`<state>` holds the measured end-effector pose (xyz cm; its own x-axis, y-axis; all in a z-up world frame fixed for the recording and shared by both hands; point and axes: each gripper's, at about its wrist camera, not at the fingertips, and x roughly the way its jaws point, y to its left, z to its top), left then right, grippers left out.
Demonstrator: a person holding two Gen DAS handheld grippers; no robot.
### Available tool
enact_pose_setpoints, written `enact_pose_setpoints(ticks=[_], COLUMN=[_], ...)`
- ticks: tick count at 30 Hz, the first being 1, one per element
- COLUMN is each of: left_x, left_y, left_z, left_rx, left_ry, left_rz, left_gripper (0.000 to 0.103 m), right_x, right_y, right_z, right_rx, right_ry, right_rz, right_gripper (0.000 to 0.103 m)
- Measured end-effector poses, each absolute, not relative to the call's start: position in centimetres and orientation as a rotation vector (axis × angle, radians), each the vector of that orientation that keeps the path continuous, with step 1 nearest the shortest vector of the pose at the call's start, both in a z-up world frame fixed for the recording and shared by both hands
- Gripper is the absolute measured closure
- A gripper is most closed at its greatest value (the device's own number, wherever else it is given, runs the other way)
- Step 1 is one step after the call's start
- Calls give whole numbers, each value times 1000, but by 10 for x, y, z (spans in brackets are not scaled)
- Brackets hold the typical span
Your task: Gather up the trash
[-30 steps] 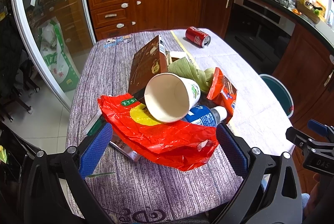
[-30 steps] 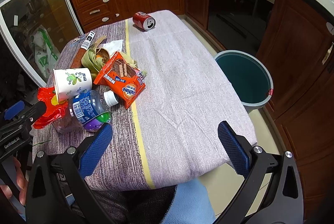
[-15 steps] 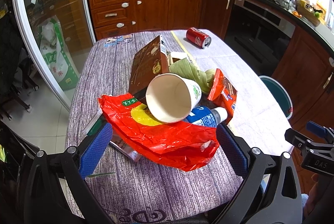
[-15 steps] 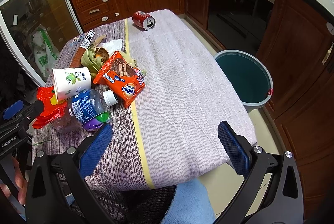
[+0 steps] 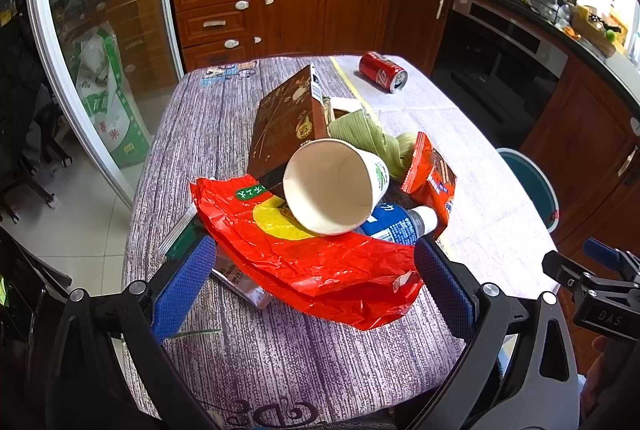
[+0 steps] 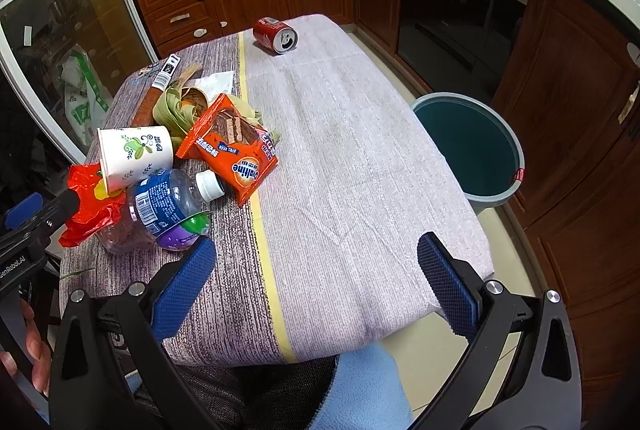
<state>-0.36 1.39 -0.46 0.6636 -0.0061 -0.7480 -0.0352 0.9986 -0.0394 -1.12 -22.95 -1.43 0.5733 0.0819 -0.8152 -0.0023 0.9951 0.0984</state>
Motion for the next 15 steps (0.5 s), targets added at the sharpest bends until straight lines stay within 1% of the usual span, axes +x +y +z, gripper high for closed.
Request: enact_pose_setpoints(ticks=[8,15], left_x=[-7,-9], left_y=[16,24], left_z=[3,22], left_rx=[-53,-42], left_ry=[829,788], left_rz=[13,23], left_gripper=[4,4], right_x=[-11,-8], right_y=[-229,-227], right_z=[-14,-11], right_rx=[85,78], right_ry=[955,953], right_rz=[52,52], right_gripper=[6,6])
